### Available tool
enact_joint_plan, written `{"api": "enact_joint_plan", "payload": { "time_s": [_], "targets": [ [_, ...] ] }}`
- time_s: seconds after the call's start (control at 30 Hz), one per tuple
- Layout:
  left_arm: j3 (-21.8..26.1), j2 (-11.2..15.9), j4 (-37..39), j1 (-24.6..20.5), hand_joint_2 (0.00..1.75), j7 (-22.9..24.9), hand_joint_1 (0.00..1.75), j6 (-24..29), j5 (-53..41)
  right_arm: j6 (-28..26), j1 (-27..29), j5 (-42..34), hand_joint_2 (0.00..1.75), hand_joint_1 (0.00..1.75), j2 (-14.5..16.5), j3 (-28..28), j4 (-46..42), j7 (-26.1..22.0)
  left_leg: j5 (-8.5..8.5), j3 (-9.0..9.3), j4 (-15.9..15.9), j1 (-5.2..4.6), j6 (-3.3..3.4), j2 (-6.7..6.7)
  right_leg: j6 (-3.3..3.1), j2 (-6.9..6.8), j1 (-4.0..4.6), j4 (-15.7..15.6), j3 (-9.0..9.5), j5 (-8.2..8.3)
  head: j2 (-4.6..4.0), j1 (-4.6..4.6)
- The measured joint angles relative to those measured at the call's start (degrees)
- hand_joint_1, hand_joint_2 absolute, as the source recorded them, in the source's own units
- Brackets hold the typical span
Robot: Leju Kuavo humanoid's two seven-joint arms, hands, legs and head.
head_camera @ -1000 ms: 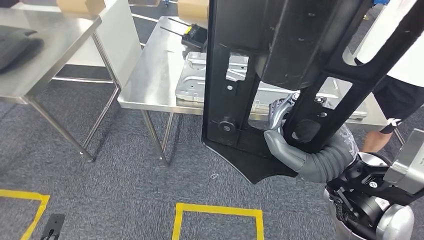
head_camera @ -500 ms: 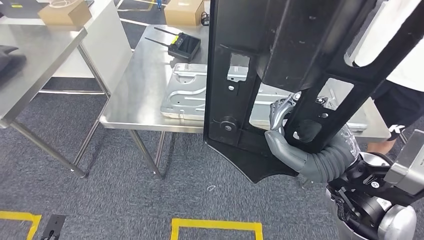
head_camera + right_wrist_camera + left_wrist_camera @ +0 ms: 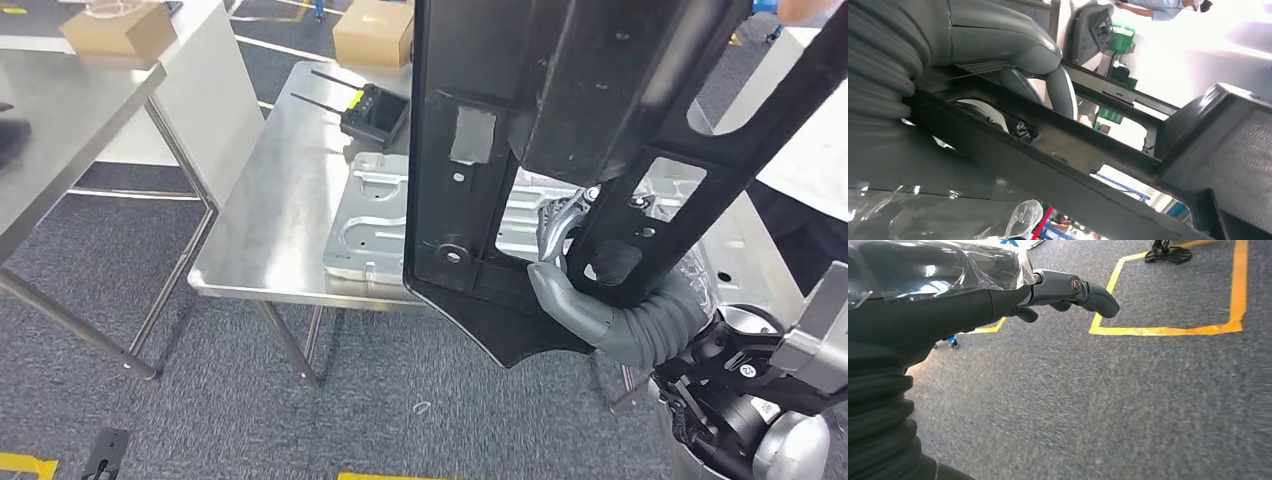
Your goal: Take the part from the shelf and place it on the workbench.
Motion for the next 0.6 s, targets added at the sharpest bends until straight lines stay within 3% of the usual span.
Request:
{"api": "enact_joint_plan", "payload": {
  "time_s": [0.07,0.1,0.17,0.2,0.27,0.33,0.37,0.4,0.43,0.47,0.57,0.6],
  "targets": [
    [0.0,0.0,0.0,0.0,1.75,0.0,0.00,0.0,0.0,0.0,0.1,0.0,1.75,1.75,0.0,0.0,0.0,0.1,-1.68,1.57,-0.3,-0.09,-0.81,-0.14,-0.40,-0.36,0.17,-5.3,0.81,7.39,0.01,0.03],
    [0.0,0.0,0.0,0.0,1.75,0.0,0.00,0.0,0.0,0.0,0.1,0.0,1.75,1.75,0.0,0.0,0.0,0.1,-2.05,2.16,-0.2,-0.16,-1.24,-0.18,-0.78,-0.39,0.24,-6.2,1.06,8.90,0.01,0.00],
    [0.0,0.0,0.0,-0.2,1.75,0.1,0.00,0.0,0.0,0.0,-0.2,0.1,1.75,1.75,0.0,0.0,-0.1,0.1,-1.89,2.31,1.1,-0.08,-1.95,-0.10,-1.64,-0.23,0.28,-6.3,2.02,8.58,0.02,-0.15],
    [0.0,0.0,0.0,-0.3,1.75,0.1,0.00,0.0,0.0,0.0,-0.3,0.1,1.75,1.75,0.0,0.0,-0.1,0.1,-1.41,1.41,3.3,0.03,-2.13,-0.01,-2.14,-0.18,0.22,-6.3,2.55,8.19,0.02,-0.19],
    [0.0,0.0,0.0,-0.4,1.75,0.5,0.00,0.0,0.0,0.0,-0.4,0.2,1.75,1.75,0.0,0.0,-0.1,0.1,-1.84,-2.71,9.9,0.13,-2.30,0.12,-2.91,-0.11,0.23,-6.4,3.59,7.37,0.02,-0.26],
    [0.0,0.0,0.0,-0.3,1.75,0.8,0.00,0.0,0.1,0.1,-0.3,0.4,1.75,1.75,0.1,0.0,-0.1,0.2,-5.12,-7.85,16.0,-0.04,-2.43,0.15,-3.28,0.03,0.44,-6.4,4.59,6.28,0.01,-0.34],
    [0.0,0.0,0.0,-0.2,1.75,0.9,0.00,0.0,0.1,0.1,-0.2,0.5,1.75,1.75,0.1,0.0,-0.1,0.2,-7.16,-9.77,17.2,-0.15,-2.42,0.15,-3.32,0.14,0.57,-6.4,5.22,5.67,0.01,-0.36],
    [0.0,0.0,0.0,-0.2,1.75,1.0,0.00,0.0,0.2,0.1,-0.1,0.7,1.75,1.75,0.0,0.0,-0.1,0.3,-8.48,-10.95,16.7,-0.27,-2.29,0.15,-3.30,0.25,0.70,-6.4,6.03,4.96,0.01,-0.38],
    [0.0,0.0,0.0,-0.2,1.75,1.0,0.00,0.0,0.2,0.1,0.1,0.8,1.75,1.75,0.0,0.0,0.0,0.3,-8.41,-11.40,14.8,-0.41,-2.12,0.15,-3.27,0.34,0.81,-6.4,6.90,4.28,0.01,-0.38],
    [0.0,0.0,0.0,-0.1,1.75,1.0,0.00,0.0,0.3,0.1,0.3,0.9,1.75,1.75,0.0,0.0,0.0,0.4,-6.09,-11.30,11.6,-0.56,-1.87,0.16,-3.20,0.39,0.88,-6.4,7.77,3.57,0.01,-0.38],
    [0.0,0.0,0.0,0.4,1.75,1.1,0.00,-0.1,0.7,0.2,0.9,2.1,1.75,1.75,-0.6,-0.1,0.0,0.9,5.34,-10.65,2.1,-1.00,-0.97,0.25,-2.61,0.73,1.20,-6.2,9.34,1.71,0.02,-0.39],
    [0.1,0.0,0.0,0.5,1.75,1.1,0.00,-0.1,0.9,0.2,1.2,2.6,1.75,1.75,-1.0,-0.2,0.1,1.0,7.04,-10.53,1.1,-1.13,-0.59,0.28,-2.34,0.88,1.26,-6.2,9.51,1.25,0.01,-0.40]
  ]
}}
